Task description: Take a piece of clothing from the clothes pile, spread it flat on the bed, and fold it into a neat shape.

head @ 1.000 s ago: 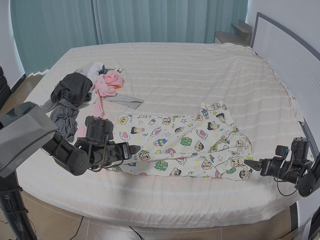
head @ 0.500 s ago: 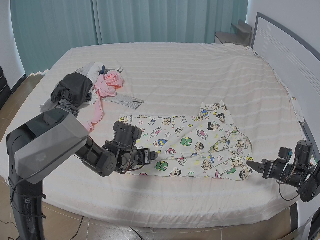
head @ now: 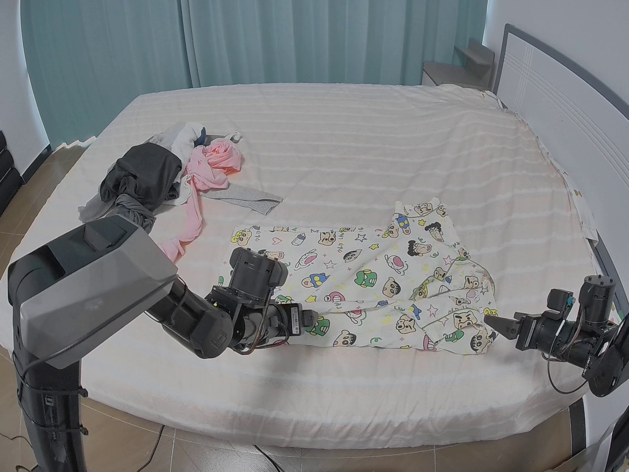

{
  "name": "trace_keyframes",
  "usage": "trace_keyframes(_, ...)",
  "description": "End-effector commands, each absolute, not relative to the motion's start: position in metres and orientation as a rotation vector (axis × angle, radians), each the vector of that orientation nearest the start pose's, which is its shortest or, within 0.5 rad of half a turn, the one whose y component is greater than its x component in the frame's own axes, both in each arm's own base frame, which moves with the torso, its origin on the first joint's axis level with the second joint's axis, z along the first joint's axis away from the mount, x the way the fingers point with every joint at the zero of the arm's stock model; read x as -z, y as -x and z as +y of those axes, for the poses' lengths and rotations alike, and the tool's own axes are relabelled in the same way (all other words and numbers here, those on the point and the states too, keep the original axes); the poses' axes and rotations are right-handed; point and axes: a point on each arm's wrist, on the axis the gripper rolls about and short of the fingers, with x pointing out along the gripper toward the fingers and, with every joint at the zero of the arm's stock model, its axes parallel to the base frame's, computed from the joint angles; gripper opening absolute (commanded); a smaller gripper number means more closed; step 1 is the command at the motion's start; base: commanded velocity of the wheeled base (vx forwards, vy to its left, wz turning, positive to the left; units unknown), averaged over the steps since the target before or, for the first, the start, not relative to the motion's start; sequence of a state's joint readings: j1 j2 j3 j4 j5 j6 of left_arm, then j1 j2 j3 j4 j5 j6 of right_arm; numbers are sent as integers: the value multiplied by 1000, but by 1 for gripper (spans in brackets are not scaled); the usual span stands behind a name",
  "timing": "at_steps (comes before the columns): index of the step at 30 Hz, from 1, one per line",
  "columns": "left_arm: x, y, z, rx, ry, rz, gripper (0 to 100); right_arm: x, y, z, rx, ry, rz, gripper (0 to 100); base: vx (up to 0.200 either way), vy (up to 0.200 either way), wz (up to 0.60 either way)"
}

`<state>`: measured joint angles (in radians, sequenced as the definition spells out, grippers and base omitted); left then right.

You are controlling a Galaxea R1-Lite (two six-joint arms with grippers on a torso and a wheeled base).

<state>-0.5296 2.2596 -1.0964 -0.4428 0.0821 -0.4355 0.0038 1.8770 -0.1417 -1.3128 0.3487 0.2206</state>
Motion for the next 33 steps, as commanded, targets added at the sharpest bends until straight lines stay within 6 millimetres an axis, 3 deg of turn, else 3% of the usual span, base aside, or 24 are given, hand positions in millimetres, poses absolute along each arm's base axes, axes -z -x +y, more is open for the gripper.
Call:
trace_keyframes(1, -35, -345, -204, 275, 187, 776, 100, -58, -229, 9, -301, -289, 461, 100, 0, 0, 0)
trace_keyframes(15, -6, -353, -211, 234, 153, 795, 100, -58, -229, 9, -304, -290, 465, 100, 0, 0, 0)
trace_keyframes(33, -27, -380, -188, 80, 87, 534, 100, -57, -227, 9, -302, -292, 471, 100, 0, 0, 0)
